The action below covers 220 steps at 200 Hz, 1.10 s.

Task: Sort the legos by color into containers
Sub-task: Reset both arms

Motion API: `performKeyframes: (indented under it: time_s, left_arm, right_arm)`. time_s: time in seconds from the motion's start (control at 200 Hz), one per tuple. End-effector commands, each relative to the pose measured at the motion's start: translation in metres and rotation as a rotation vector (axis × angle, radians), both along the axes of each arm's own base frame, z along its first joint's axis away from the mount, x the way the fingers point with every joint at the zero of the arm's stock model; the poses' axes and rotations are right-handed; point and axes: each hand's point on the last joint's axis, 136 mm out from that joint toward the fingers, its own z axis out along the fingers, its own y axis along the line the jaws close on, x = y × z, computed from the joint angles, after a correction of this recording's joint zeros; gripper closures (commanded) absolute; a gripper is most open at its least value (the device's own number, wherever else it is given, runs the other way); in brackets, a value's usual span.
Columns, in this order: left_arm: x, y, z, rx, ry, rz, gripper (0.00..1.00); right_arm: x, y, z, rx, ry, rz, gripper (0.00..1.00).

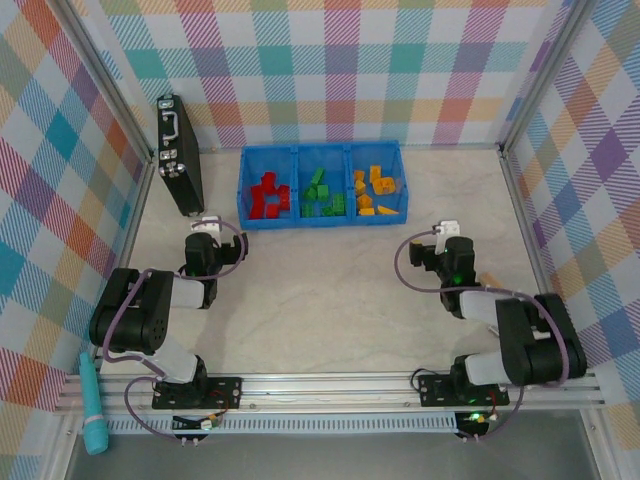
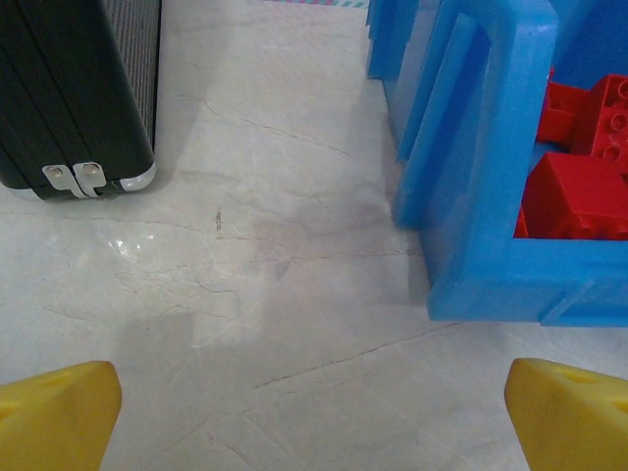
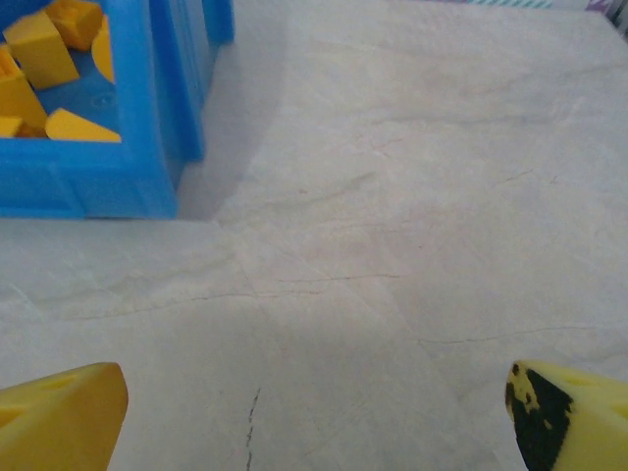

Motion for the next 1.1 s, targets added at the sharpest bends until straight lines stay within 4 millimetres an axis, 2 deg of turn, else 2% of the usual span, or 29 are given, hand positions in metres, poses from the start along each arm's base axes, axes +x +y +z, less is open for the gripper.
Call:
performKeyframes:
  time_s: [0.0, 0.07, 0.15, 0.23, 1.095]
  left_arm:
    - [0.004, 0.001, 0.007, 0.017, -0.020, 0.001, 0.00]
    - [0.004, 0.000, 0.007, 0.017, -0.021, -0.001, 0.00]
    - [0.004, 0.001, 0.007, 0.016, -0.020, 0.001, 0.00]
    - [0.004, 0.000, 0.007, 0.017, -0.020, 0.000, 0.00]
    - [0.005, 0.002, 0.006, 0.006, -0.016, -0.002, 0.00]
  right_arm:
    - [0.027, 0.009, 0.031, 0.019, -0.134, 0.048, 0.01]
    - [0.029, 0.004, 0.028, 0.067, -0.108, 0.057, 0.01]
    - [0.031, -0.005, 0.014, 0.114, -0.098, 0.039, 0.01]
    - [0.033, -0.007, 0.013, 0.140, -0.069, 0.043, 0.01]
    - [0.035, -0.009, 0.013, 0.153, -0.064, 0.045, 0.01]
